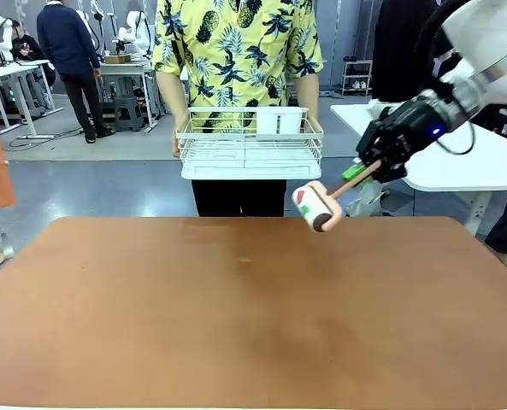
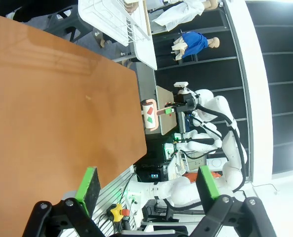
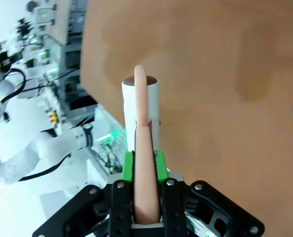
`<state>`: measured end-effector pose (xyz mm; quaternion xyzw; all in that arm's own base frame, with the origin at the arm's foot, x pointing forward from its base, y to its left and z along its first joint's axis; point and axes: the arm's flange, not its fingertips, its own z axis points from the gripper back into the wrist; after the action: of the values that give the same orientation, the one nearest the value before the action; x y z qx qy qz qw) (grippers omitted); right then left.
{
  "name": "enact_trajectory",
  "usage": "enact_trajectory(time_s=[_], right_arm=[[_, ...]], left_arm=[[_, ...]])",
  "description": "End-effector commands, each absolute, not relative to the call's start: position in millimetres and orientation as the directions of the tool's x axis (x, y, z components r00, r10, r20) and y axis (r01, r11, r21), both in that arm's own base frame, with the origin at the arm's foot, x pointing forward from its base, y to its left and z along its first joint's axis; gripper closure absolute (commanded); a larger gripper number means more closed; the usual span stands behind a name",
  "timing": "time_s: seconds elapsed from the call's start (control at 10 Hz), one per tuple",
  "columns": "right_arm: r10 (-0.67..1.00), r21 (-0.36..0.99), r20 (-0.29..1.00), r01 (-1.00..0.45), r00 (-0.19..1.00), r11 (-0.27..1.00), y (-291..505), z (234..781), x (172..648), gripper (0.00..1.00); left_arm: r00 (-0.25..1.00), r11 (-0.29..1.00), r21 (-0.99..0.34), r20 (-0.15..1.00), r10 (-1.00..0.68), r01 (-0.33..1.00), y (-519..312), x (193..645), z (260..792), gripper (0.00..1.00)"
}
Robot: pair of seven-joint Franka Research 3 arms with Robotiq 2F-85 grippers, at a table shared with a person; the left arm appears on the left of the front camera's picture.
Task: Clean the table.
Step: Clean the table with the Lint Roller when the human lifts the Dish drying rack.
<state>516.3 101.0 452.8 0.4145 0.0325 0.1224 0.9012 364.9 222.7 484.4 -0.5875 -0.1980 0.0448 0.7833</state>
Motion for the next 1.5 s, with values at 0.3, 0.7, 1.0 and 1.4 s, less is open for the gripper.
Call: enact_trajectory(time_s=[0.3, 0.7, 1.0, 1.4], right_arm=[[0.058, 0.241, 0.012, -0.060, 0.998, 0.969, 114, 533, 493, 0.79], [-0.006, 0.115, 0.075, -0.003, 0.997, 0.993, 102, 545, 496, 0.79], [0.026, 0.119, 0.079, -0.036, 0.997, 0.992, 97, 543, 495, 0.79], [0.026, 0.119, 0.079, -0.036, 0.997, 0.992, 97, 543, 495, 0.79]], left_arm=[[0.915, 0.298, -0.939, 0.265, 0.305, 0.173, 224, 363, 487, 0.00], [0.915, 0.298, -0.939, 0.265, 0.305, 0.173, 224, 363, 487, 0.00], [0.915, 0.298, -0.939, 0.265, 0.305, 0.173, 224, 363, 487, 0.00], [0.915, 0.298, -0.939, 0.265, 0.305, 0.173, 224, 363, 487, 0.00]])
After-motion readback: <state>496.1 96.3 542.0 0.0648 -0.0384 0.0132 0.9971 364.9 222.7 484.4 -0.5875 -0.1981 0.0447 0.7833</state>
